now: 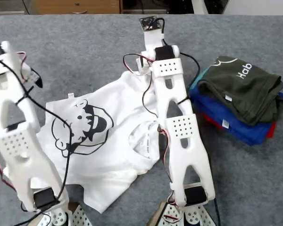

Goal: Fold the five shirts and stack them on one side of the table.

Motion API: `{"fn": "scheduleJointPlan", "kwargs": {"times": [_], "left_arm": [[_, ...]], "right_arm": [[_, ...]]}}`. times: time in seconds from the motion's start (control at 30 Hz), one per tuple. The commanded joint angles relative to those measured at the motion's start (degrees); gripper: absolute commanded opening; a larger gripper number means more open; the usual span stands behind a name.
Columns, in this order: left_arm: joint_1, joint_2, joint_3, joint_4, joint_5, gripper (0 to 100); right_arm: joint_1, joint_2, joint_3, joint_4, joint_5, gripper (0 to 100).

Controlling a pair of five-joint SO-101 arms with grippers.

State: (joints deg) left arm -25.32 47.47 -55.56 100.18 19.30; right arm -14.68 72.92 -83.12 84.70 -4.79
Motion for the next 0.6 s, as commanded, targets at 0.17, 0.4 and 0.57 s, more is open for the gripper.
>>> {"fn": "scheduleJointPlan", "kwargs": {"times": [0.17,0.4,0.57], "left_arm": [[4.9,12.2,-12.1,0.5,3.2,20],[4.6,13.1,-6.5,0.7,2.3,20],[4.9,8.1,2.7,0.7,-1.3,20]], "right_arm": [[-1.0,-0.2,-0.8,-1.0,0.6,0.5],[-1.0,-0.2,-0.7,-1.0,0.6,0.5],[-1.0,-0.2,-0.6,-1.0,0.6,0.5]]}}
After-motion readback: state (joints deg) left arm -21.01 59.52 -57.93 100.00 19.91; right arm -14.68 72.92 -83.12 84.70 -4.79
